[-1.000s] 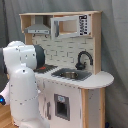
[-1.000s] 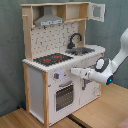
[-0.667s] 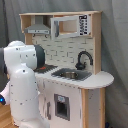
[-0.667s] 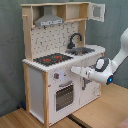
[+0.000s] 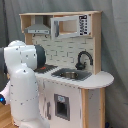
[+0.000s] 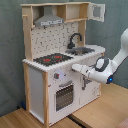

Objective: Play with the kitchen

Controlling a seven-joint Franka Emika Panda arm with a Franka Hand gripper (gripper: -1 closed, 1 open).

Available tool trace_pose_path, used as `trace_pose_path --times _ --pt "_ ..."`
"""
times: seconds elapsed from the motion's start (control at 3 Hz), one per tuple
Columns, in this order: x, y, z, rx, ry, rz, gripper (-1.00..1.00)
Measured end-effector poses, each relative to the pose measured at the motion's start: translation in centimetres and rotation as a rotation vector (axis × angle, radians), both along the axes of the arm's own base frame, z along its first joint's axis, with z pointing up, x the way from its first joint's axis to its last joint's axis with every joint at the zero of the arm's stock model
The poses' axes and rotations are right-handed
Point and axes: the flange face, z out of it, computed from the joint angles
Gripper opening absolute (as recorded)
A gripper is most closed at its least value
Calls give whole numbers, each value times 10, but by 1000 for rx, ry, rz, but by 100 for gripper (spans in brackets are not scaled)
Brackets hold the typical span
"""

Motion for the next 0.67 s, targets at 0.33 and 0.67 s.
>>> trace_pose_path --times 0.33,0.67 --pt "0 0 0 126 8 -5 -100" --pt "0 0 1 235 16 -9 -100"
